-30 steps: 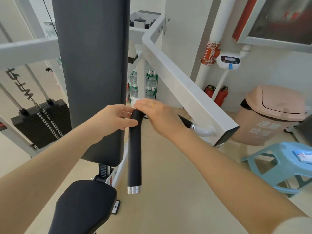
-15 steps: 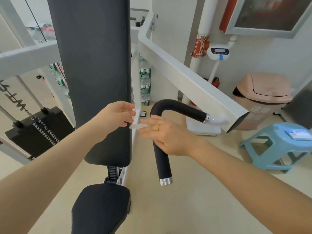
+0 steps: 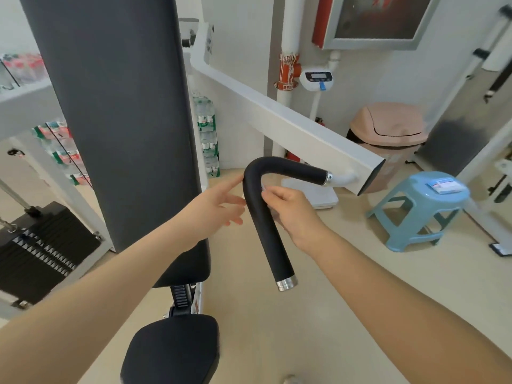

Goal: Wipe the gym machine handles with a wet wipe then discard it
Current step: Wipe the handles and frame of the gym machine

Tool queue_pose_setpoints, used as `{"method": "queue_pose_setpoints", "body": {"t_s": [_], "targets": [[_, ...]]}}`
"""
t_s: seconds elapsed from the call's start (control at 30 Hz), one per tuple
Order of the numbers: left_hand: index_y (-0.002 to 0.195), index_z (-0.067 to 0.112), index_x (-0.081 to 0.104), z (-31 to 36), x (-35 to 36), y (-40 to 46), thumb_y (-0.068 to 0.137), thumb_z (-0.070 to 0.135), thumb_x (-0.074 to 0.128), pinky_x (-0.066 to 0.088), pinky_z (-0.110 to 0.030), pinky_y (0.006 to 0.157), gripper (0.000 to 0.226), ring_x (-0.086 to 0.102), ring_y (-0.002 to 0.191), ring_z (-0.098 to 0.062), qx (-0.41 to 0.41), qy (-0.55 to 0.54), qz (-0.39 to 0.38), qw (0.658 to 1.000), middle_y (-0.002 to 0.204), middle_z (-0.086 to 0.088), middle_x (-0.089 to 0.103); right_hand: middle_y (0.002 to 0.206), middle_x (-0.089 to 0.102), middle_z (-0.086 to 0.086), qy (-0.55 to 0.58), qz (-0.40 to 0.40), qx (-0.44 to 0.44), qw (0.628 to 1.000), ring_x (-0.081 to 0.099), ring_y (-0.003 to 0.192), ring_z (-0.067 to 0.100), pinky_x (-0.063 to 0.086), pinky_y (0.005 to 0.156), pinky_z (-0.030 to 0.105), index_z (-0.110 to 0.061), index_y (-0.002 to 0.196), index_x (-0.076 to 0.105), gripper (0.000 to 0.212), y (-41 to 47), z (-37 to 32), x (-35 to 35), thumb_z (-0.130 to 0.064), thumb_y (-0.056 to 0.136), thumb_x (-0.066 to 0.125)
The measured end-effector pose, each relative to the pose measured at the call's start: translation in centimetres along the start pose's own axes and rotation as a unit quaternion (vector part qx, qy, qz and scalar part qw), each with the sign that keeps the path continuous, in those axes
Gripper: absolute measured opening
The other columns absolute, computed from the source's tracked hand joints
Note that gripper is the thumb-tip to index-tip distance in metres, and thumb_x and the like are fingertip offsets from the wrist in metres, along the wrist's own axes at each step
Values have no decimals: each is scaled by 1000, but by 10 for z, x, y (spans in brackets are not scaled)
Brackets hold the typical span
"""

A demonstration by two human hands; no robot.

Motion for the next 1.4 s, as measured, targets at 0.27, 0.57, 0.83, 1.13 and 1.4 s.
{"method": "queue_pose_setpoints", "body": {"t_s": [0.27, 0.57, 0.83, 1.13, 1.4], "targets": [[146, 35, 19, -1, 10, 4, 82, 26, 68, 41, -13, 68, 81, 63, 86, -11, 27, 52, 34, 998, 100, 5, 64, 101, 65, 13, 219, -97, 101, 966, 63, 90, 22, 51, 84, 35, -2, 108, 62, 28, -11, 15, -7, -16, 95, 42], [142, 34, 28, 3, 8, 5, 81, 23, 69, 35, -7, 61, 74, 53, 74, 5, 61, 53, 55, 995, 110, 13, 57, 104, 69, 3, 158, -112, 61, 979, 67, 93, 13, 54, 80, 26, -9, 121, 58, 29, -18, 19, -6, -10, 98, 40], [144, 32, 28, 5, 7, 4, 81, 19, 69, 40, -27, 84, 77, 57, 95, -11, 42, 41, 65, 996, 126, 2, 59, 89, 70, 0, 127, -212, 147, 958, 66, 81, 13, 52, 76, 27, -7, 114, 61, 30, -33, 47, -8, -24, 97, 44], [144, 39, 23, 1, 11, 4, 83, 20, 67, 36, -25, 90, 78, 59, 82, 3, -3, 25, 59, 998, 103, 11, 65, 121, 63, -5, 68, -123, -31, 990, 60, 103, 0, 48, 94, 25, -19, 127, 54, 35, -40, 43, -14, -8, 95, 48], [137, 41, 38, -7, 13, 2, 91, 17, 57, 50, -33, 92, 55, 66, 95, -18, -32, -95, 60, 993, 104, -2, 70, 125, 61, 9, -374, -197, -497, 758, 44, 128, 24, 37, 106, 35, -2, 113, 64, 32, -56, 24, -9, -7, 93, 40]]}}
Point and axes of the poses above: each hand's wrist, its own y-axis towards the middle knuckle, its own x-axis out of the palm, z = x × y, the point moved 5 cm from there along y, towards the middle knuckle
